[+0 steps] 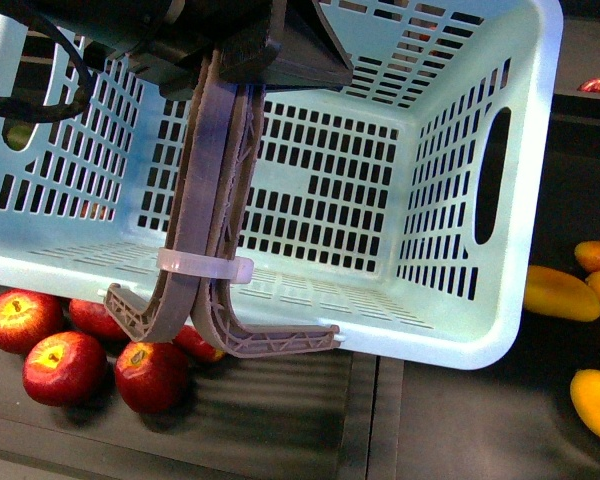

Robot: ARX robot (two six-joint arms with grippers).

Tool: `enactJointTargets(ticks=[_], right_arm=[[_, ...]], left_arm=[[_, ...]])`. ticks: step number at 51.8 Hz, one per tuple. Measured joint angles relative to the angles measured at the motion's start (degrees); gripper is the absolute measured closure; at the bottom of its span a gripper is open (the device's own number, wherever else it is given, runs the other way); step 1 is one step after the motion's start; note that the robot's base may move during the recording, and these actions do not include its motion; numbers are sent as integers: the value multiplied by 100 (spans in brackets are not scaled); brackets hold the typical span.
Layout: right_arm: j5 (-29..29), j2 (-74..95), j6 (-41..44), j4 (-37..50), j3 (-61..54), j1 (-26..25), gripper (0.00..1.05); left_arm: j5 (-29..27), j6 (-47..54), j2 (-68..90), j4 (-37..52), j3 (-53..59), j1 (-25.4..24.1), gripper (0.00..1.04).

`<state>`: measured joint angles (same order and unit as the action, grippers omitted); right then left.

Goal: Pick mango and avocado into basket

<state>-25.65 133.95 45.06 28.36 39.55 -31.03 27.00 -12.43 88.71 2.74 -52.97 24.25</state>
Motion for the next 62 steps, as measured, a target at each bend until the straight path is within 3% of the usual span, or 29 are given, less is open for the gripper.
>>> enactJointTargets(ticks=[18, 45, 53, 62], right_arm=[[-310, 767, -105, 179, 365, 133, 8], [-15, 1694, -498, 590, 1040, 321, 8], [20, 1744, -588, 776, 997, 278, 32], [-11, 1471, -857, 1058, 619, 160, 40]], left_arm=[[2, 0, 2, 0, 0, 2, 100], [4, -2, 0, 0, 0, 2, 100], [2, 0, 0, 0, 0, 2, 100], [-2, 2, 0, 0, 0, 2, 100]])
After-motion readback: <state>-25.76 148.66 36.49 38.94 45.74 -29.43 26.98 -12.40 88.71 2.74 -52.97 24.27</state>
